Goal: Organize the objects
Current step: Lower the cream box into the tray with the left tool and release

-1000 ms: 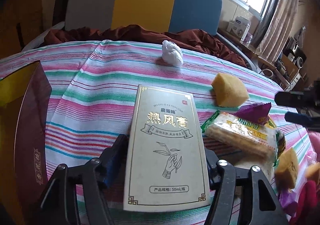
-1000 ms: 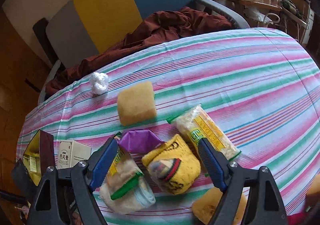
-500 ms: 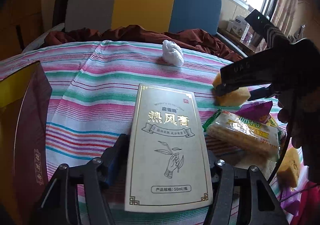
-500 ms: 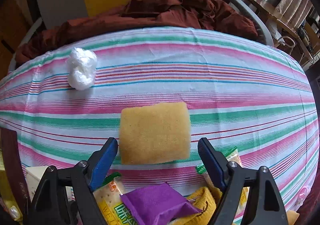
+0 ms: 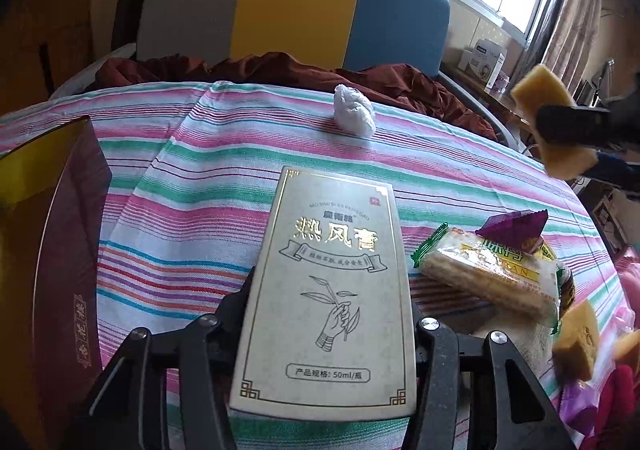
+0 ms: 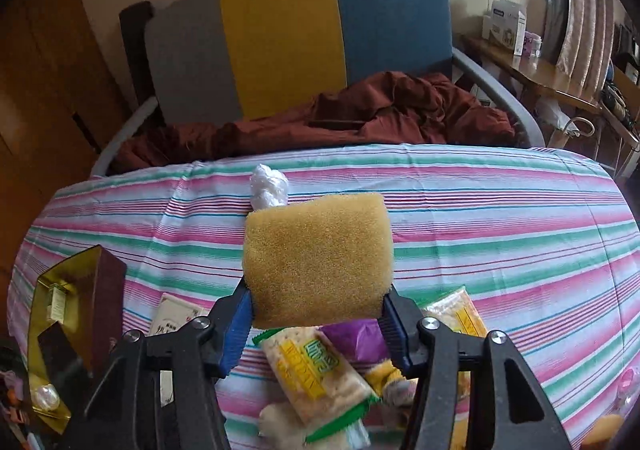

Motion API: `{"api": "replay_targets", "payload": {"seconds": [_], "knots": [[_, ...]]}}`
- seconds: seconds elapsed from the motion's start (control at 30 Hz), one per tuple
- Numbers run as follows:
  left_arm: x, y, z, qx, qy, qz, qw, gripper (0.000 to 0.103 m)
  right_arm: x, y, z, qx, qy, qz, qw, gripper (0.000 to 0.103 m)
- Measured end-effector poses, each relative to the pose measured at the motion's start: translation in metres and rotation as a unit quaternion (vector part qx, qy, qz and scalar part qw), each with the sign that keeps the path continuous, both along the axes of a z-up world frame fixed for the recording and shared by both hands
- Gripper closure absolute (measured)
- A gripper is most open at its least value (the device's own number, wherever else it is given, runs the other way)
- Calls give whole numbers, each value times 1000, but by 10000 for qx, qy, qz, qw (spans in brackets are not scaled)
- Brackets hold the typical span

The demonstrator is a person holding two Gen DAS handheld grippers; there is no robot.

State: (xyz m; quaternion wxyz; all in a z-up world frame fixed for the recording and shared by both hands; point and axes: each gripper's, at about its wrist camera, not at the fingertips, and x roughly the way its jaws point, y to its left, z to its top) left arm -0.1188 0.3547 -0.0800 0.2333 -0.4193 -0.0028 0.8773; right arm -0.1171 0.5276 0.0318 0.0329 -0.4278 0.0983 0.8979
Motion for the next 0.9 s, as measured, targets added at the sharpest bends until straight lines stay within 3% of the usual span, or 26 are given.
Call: {"api": "replay_targets", "payload": {"seconds": [0.13,0.2,0.27,0.57,0.9], "knots": [[7,-3,6,-34,9,-40,10000,50,29,-2,-13,-2,356,54,9994,46],[18,-6,11,-75,86,-95,9999,50,30,-5,-19,217,233,63,9995,46],[29,-7,18,-143,181,-199,9995,50,27,-7,-12,262,486,164,9983,46],[72,-24,60,-178,588,-444,9971,50,26,-14,-19,282,341,458,9980,46],[80,-98,92,-274,895,25,9956,50,30,-28,-25,481,276,694,9960,46]]}}
